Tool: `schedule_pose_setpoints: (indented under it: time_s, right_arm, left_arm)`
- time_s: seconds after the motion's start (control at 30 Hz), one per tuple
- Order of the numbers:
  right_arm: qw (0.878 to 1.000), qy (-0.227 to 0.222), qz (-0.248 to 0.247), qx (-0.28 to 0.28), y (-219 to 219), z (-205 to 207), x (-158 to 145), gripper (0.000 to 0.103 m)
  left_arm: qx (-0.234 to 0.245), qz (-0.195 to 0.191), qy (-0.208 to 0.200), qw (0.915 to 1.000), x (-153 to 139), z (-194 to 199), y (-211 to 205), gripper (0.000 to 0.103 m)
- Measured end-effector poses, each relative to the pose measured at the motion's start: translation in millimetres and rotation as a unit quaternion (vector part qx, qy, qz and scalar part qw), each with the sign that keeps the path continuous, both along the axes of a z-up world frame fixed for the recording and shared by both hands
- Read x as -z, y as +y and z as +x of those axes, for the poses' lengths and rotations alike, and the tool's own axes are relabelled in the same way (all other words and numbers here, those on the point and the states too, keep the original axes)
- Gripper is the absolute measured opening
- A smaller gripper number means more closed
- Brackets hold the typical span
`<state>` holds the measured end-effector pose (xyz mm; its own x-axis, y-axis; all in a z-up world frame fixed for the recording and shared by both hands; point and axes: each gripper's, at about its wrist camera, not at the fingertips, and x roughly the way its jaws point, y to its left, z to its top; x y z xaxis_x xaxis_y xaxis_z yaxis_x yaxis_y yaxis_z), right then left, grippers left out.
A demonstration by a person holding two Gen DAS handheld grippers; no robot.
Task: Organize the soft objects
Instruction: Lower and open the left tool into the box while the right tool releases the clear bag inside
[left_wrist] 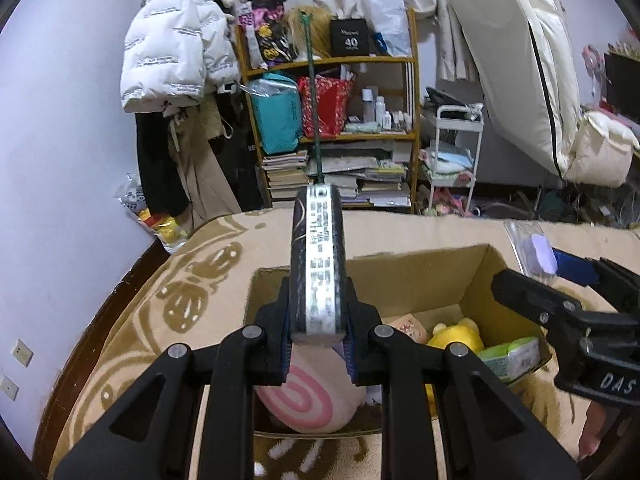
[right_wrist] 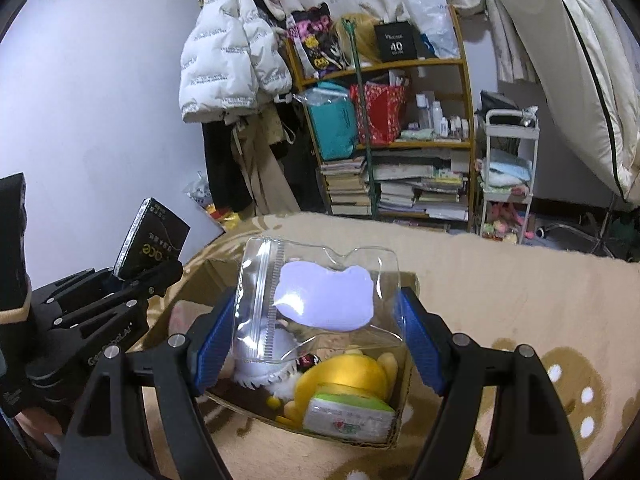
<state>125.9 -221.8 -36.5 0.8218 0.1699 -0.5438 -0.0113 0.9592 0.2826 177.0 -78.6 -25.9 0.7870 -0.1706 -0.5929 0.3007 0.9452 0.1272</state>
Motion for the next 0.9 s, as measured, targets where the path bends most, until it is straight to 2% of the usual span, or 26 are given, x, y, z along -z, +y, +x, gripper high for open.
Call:
schedule_pose_setpoints:
  time_s: [0.2, 0.57, 0.67, 0.73, 0.77, 0.8, 0.83, 0.9]
  right_arm:
    - [0.999, 0.016, 0.032, 0.011, -17, 7, 14, 0.082]
    - [0.998, 0.04, 0.04, 0.007, -19, 14, 24, 0.082]
    - [0.998, 0.042, 0.04, 0.005, -19, 14, 25, 0.082]
    - [0.998, 0.04, 0.041, 0.004, -19, 14, 25, 0.082]
    - [0.998, 0.039, 0.041, 0.003, -19, 14, 24, 0.083]
    - [0.998, 0.038, 0.04, 0.004, -19, 13, 24, 0.087]
    - [0.999, 0.034, 0.039, 0.007, -19, 13, 23, 0.095]
    - [0.999, 0.026, 0.039, 0.009, -20, 10, 21, 0.098]
  left_arm:
    - [0.01, 0.01, 0.015, 0.9998, 11, 2, -10, 0.021]
    - [0.005, 0.016, 0.025, 0.9996, 13, 0, -7, 0.026]
    - [0.001, 0.01, 0.026, 0.9996, 11, 0, -3, 0.035]
    - [-0.002, 0.009, 0.019, 0.9998, 8, -2, -2, 0.049]
    - [-0.004, 0.011, 0.013, 0.9998, 7, -4, -1, 0.051]
    - [-0.006, 0.013, 0.01, 0.9999, 6, -5, 0, 0.054]
    - [-0.008, 0.014, 0.006, 0.9999, 5, -7, 0, 0.056]
    - [-0.008, 0.012, 0.007, 0.9999, 3, -7, 2, 0.059]
